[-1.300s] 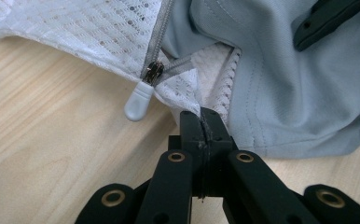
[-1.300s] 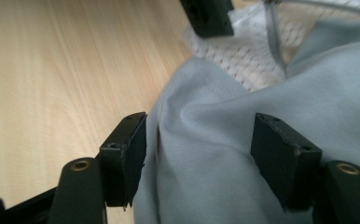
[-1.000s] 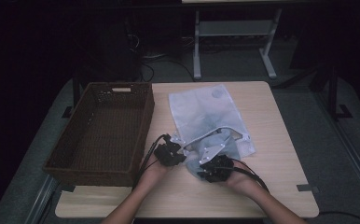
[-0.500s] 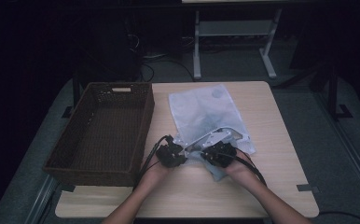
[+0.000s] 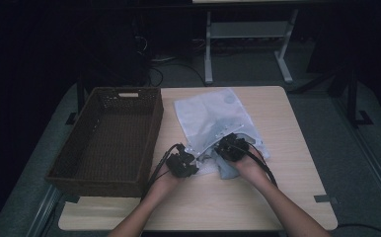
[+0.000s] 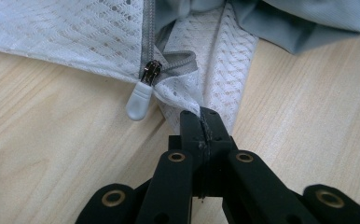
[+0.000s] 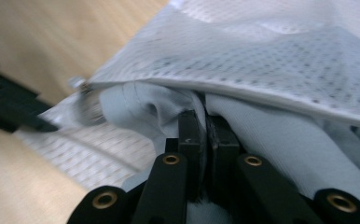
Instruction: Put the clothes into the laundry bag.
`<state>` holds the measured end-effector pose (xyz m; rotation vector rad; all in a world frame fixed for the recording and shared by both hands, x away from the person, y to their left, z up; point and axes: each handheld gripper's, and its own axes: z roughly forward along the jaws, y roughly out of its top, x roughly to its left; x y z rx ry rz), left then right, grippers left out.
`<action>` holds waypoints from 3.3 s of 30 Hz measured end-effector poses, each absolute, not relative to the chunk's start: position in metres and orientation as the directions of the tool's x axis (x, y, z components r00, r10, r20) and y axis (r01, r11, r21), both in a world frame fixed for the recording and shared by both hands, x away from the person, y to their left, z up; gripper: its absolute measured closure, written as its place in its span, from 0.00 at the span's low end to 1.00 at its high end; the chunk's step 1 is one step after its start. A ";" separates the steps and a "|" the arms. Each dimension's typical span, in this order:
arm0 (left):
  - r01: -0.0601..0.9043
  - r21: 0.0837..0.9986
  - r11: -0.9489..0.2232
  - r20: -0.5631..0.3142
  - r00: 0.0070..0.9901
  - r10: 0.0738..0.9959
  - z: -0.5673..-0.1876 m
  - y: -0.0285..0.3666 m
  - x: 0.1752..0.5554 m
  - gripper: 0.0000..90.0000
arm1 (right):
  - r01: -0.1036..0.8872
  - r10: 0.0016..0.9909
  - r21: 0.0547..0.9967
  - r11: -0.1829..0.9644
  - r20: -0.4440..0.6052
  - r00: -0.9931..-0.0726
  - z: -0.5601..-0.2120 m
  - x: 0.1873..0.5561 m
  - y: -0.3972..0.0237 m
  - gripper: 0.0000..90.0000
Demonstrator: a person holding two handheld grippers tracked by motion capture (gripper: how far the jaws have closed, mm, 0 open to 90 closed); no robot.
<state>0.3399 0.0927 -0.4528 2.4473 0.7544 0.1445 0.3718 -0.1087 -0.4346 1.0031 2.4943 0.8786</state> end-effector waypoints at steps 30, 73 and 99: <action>0.481 0.553 -0.680 -0.068 0.840 0.538 -0.453 0.091 0.340 0.99 | 0.532 0.696 0.701 0.475 0.072 -0.715 -0.405 0.367 -0.137 0.60; 0.476 0.541 -0.693 -0.068 0.846 0.528 -0.452 0.089 0.342 1.00 | 0.535 0.712 0.698 0.475 0.052 -0.700 -0.414 0.361 -0.112 0.92; 0.464 0.530 -0.710 -0.062 0.856 0.513 -0.451 0.088 0.343 1.00 | 0.571 0.727 0.684 0.454 0.087 -0.682 -0.438 0.404 -0.103 0.59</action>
